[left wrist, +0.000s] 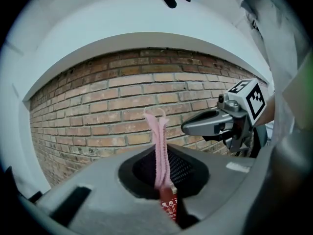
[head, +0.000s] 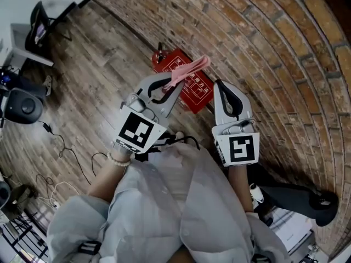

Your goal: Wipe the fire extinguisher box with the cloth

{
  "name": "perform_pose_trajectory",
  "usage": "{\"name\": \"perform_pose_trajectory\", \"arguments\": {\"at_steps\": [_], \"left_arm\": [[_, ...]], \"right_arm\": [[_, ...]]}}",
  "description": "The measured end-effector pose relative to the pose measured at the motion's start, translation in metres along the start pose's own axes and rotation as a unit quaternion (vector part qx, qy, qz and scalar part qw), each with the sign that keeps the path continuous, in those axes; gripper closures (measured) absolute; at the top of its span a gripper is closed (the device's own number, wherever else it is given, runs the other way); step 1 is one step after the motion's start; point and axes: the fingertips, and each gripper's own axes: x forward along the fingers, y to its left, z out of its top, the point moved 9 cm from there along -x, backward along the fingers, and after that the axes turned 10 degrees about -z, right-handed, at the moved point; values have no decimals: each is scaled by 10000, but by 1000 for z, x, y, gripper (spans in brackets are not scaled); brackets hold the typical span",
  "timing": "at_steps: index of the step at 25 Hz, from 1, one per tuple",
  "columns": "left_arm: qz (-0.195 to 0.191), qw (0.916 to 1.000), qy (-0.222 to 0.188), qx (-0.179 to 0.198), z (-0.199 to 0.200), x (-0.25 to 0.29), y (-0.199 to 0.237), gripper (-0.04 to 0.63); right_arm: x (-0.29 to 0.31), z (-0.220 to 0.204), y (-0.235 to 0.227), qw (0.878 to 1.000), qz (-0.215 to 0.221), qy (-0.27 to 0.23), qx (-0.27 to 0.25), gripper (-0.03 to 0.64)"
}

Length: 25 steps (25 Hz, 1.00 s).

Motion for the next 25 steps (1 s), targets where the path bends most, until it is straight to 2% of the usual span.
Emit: {"name": "perform_pose_trajectory", "arguments": {"at_steps": [9, 13, 25], "left_arm": [[241, 9997, -85, -55, 5, -17, 3, 584], [335, 9992, -71, -200, 3, -23, 5, 584], [384, 9988, 6, -302, -3, -22, 5, 584]], "right_arm": [[-2, 9, 0, 10000, 9, -72, -54, 612], [-1, 7, 3, 10000, 18, -21, -31, 614], [2, 1, 5, 9999, 112, 75, -79, 614]]}}
